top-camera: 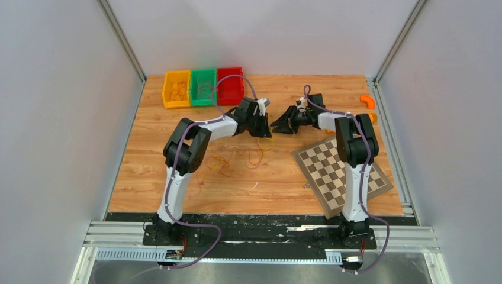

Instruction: Untangle the cables

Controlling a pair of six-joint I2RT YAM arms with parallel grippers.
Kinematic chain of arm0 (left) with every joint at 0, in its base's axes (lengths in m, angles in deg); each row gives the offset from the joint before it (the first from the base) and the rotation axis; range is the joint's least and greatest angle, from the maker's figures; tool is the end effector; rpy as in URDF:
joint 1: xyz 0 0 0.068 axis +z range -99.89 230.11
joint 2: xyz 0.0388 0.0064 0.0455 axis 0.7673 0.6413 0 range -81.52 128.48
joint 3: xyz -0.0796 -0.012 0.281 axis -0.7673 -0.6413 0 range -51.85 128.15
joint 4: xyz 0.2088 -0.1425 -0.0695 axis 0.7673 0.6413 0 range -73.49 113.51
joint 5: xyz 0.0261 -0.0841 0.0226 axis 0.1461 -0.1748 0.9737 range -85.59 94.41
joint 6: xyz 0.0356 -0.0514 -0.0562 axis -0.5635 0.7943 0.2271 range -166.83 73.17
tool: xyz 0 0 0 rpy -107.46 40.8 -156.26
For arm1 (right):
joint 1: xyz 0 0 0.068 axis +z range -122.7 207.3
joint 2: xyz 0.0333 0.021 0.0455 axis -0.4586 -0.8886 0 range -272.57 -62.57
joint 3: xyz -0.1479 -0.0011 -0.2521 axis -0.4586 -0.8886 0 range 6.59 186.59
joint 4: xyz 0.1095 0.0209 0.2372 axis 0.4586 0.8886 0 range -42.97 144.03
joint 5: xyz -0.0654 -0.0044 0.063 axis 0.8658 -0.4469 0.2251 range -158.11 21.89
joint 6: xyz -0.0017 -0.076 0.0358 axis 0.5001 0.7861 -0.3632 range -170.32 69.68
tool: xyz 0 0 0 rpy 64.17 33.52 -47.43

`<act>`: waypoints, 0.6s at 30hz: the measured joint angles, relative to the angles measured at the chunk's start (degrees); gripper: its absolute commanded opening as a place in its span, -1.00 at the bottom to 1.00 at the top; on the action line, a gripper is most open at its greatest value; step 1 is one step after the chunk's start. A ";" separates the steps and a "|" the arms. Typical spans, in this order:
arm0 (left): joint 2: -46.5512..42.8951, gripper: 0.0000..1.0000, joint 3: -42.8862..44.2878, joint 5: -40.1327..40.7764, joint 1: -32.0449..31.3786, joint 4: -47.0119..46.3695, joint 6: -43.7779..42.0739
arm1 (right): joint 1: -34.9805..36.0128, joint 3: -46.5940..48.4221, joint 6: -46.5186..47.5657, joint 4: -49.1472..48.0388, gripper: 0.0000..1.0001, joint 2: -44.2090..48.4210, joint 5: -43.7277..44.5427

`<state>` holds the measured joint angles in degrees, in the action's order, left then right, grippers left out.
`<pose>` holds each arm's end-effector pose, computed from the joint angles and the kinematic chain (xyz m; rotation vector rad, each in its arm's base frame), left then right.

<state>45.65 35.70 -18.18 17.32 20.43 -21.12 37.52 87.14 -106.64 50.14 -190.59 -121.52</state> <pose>0.4236 -0.3065 0.1315 0.3616 2.4366 -0.9424 0.4620 0.1433 0.1056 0.5886 2.5852 1.6101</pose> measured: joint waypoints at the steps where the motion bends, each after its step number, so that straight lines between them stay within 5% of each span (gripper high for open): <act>1: -0.63 -1.00 -0.87 -0.20 0.35 -0.09 -0.42 | 0.00 0.00 0.02 -0.02 0.09 0.63 -0.63; 3: -2.14 -1.00 -2.80 -0.83 1.36 0.17 -1.51 | -0.09 0.02 0.44 0.00 0.35 2.23 -1.77; 10: -8.13 -1.00 -5.53 -8.20 5.53 6.78 -9.42 | -3.52 5.16 13.53 7.13 0.73 7.41 -3.43; 18: -19.45 -1.00 -5.42 -22.71 7.06 13.14 -21.14 | -4.42 15.56 30.56 11.72 0.90 13.31 -3.52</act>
<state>26.20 30.28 -40.89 24.38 33.57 -42.25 33.10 102.70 -76.08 61.86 -177.28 -125.04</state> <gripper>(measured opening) 0.010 0.938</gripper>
